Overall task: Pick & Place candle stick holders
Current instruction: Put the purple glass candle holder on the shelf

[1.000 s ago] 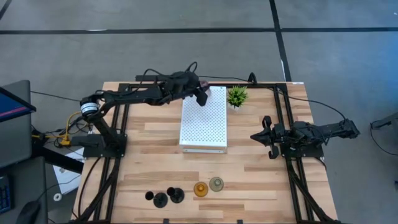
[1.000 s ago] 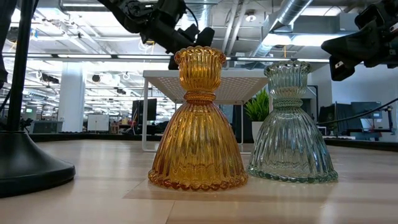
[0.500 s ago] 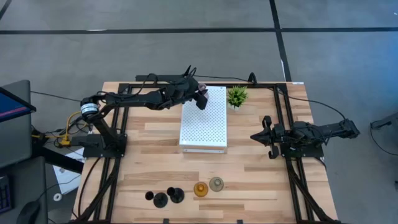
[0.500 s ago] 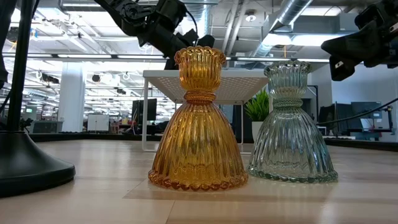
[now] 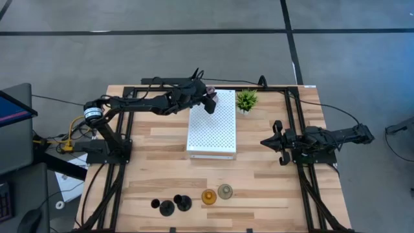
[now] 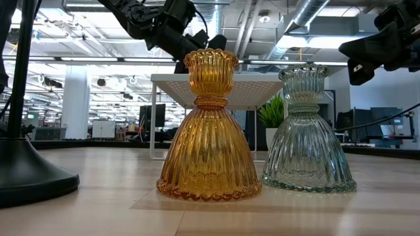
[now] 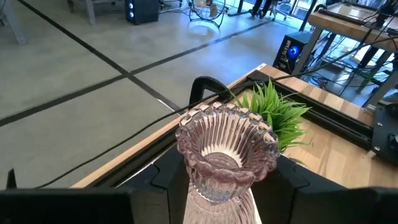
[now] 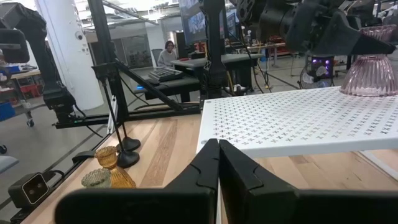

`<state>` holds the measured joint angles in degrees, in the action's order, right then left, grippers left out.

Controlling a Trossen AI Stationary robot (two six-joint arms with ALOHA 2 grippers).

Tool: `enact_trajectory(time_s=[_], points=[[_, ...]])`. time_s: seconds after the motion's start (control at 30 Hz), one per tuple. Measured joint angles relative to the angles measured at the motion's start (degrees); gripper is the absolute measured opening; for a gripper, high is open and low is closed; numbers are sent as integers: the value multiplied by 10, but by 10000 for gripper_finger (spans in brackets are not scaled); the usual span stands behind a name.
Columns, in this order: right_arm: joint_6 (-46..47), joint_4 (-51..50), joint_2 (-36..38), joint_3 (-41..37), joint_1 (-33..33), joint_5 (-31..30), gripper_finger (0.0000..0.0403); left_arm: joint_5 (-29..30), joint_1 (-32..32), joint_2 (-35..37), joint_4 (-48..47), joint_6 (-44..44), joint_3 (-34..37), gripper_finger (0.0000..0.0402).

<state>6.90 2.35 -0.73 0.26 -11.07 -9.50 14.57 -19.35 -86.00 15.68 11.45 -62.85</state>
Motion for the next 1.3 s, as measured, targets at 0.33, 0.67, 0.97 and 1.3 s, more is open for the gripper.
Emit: enact_trajectory(time_s=[0.33,0.67,0.97,1.3], points=[[0,0,0,0,0,0,0,-3,7,-18,13,8,0,140],[0,0,0,0,0,0,0,-2,7,-22,17,8,0,141],[0,0,0,0,0,0,0,-2,7,-22,19,8,0,141],[0,0,0,0,0,0,0,-2,6,-22,22,8,0,142]])
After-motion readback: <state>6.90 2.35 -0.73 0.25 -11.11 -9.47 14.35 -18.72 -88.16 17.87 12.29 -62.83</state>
